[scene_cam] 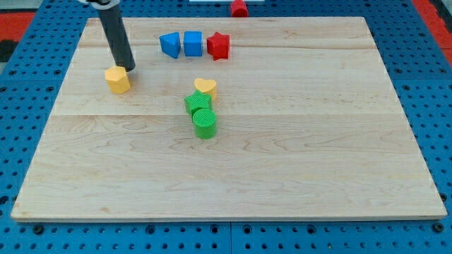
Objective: Push the yellow hexagon towards the green circle
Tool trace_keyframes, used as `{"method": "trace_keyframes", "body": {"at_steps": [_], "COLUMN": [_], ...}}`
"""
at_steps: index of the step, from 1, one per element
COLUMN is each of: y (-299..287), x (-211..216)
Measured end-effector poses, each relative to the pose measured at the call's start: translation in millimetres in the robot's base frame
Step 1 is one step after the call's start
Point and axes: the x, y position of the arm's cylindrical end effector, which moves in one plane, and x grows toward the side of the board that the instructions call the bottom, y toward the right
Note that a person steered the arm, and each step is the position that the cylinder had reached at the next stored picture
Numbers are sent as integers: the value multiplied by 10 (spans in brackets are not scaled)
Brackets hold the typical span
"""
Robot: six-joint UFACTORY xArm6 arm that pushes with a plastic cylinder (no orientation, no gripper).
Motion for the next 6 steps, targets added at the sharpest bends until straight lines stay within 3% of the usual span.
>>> {"method": "trace_keyframes", "body": {"at_steps": [2,4,6], "y": [-112,-630,-33], "x": [488,580,772]}}
